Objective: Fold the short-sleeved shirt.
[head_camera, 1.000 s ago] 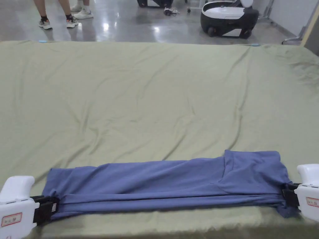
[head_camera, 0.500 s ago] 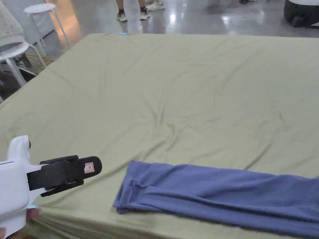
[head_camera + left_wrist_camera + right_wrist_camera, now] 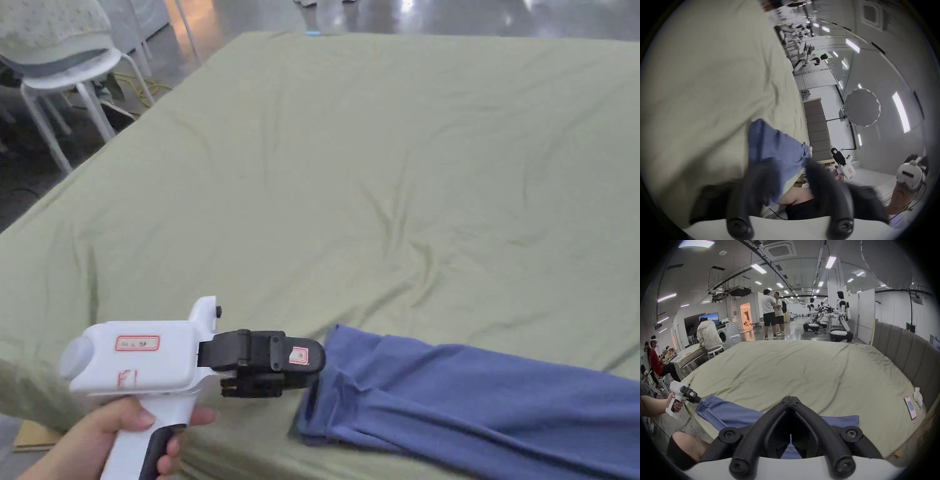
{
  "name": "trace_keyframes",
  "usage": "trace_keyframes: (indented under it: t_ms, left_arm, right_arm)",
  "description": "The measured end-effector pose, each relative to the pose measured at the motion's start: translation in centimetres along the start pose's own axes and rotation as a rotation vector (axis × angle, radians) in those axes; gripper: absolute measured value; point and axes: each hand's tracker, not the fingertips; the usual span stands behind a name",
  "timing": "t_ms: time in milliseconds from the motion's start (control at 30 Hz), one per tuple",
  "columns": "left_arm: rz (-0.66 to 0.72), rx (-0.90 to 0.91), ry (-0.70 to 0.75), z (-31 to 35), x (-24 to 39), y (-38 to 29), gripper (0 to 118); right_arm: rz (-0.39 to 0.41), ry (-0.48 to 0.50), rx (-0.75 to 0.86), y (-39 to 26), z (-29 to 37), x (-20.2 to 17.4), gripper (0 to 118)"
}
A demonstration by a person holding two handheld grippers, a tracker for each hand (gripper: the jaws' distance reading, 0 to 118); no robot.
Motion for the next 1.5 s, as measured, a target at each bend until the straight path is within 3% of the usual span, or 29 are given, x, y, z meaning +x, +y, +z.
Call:
trace_keyframes:
  t_ms: [33, 67, 100, 300, 333, 367, 400, 433, 500, 567, 633, 767, 1033, 1233, 1300, 1500]
  left_arm:
    - [-0.008, -0.020, 0.044, -0.6, -0.4, 0.4, 96]
    - [-0.042, -0.058, 0.076, -1.0, -1.1, 0.8, 99]
    - [-0.048, -0.074, -0.050, -0.4, -1.8, 1.1, 100]
    - [-0.055, -0.151, -0.019, -4.3, -0.7, 2.3, 100]
    - [-0.057, -0.162, -0.010, -5.3, -0.5, 2.5, 94]
    - [-0.069, -0.167, 0.007, -5.6, -0.4, 2.4, 65]
    - [-0.099, -0.155, 0.043, -6.0, -0.1, 2.5, 20]
    - [-0.120, -0.142, 0.115, -6.7, 0.0, 2.7, 4]
    - [-0.133, -0.130, 0.298, -7.7, -0.6, 1.8, 4]
    - [-0.061, -0.209, 0.096, -7.6, -0.3, 1.9, 4]
    - [-0.210, -0.191, 0.216, -7.1, 1.0, 1.9, 4]
    - [-0.150, -0.164, 0.232, -5.8, 2.4, 2.2, 4]
    - [-0.216, -0.150, 0.458, -2.4, 5.7, 3.7, 4]
    - [-0.168, -0.091, 0.672, 1.5, 10.2, 4.7, 4]
    - [-0.183, -0.076, 0.686, 0.7, 13.3, 3.9, 4]
    - [-0.409, -0.201, 0.748, -9.2, 24.0, 0.6, 4]
  right_arm:
    - [0.007, -0.002, -0.008, 0.0, -0.1, -0.4, 0]
    - [0.008, 0.001, -0.016, -0.1, -0.3, -0.5, 0]
    - [0.010, 0.002, -0.019, -0.3, -0.5, -0.6, 0]
    - [0.004, 0.019, -0.050, -0.7, -2.5, -1.2, 0]
    - [-0.007, 0.026, -0.053, -0.8, -2.9, -1.3, 0]
    - [-0.015, 0.035, -0.058, -0.8, -3.2, -1.5, 0]
    - [-0.019, 0.037, -0.059, -0.8, -3.4, -1.8, 0]
    - [-0.020, 0.048, -0.060, -0.8, -3.6, -2.0, 0]
    - [-0.003, 0.065, -0.058, -0.7, -3.7, -2.5, 0]
    - [0.013, 0.079, -0.056, -0.5, -3.8, -2.6, 0]
    - [0.013, 0.084, -0.060, -0.5, -4.1, -2.6, 0]
    - [-0.009, 0.090, -0.060, -0.4, -4.3, -2.0, 0]
    - [-0.024, 0.112, -0.020, -0.3, -3.1, -0.3, 0]
    - [-0.014, 0.114, -0.010, 0.0, -1.9, 1.8, 0]
    - [-0.016, 0.106, -0.015, -0.1, -1.7, 2.6, 0]
    - [-0.046, 0.054, -0.056, -0.8, -0.8, 4.8, 0]
